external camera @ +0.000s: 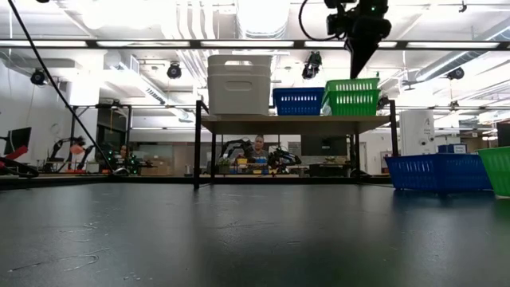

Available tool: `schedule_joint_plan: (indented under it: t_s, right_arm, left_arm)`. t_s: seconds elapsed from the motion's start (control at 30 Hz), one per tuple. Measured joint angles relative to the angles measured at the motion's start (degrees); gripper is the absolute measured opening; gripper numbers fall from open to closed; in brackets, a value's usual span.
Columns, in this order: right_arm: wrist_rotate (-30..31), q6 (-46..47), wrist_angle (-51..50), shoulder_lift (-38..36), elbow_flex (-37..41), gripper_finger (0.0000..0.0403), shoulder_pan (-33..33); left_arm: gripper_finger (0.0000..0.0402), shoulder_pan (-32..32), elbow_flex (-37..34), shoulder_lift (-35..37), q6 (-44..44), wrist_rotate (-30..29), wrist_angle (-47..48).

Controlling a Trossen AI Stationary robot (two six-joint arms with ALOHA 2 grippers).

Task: Stack baskets on shelf by color
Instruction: Stack the left green bin on top of the green bin on the shelf, then stack the blue bin on top of the blue bin on the shelf

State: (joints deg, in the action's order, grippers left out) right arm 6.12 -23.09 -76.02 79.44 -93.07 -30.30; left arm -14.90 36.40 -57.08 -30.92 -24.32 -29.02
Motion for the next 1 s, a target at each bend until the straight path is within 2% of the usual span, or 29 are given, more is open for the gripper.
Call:
schedule_joint_plan:
  t_s: [0.3, 0.57, 0.83, 1.0]
  right_arm:
    - [2.6, 2.5, -2.0, -1.5, -0.2, 0.0011, 0.6]
    - [-7.3, 10.5, -0.5, -7.5, 3.9, 0.0011, 7.0]
    - [-8.0, 26.6, 8.9, -12.1, 15.9, 0.0011, 18.5]
    - [-5.3, 38.0, 15.6, -13.1, 25.4, 0.0011, 23.1]
  left_arm:
    - [0.0120, 0.0, 0.0, 0.0, 0.0, 0.0, 0.0]
    - [0.0120, 0.0, 0.0, 0.0, 0.0, 0.0, 0.0]
    - [0.0120, 0.0, 0.0, 0.0, 0.0, 0.0, 0.0]
    - [0.0120, 0.0, 0.0, 0.0, 0.0, 0.0, 0.0]
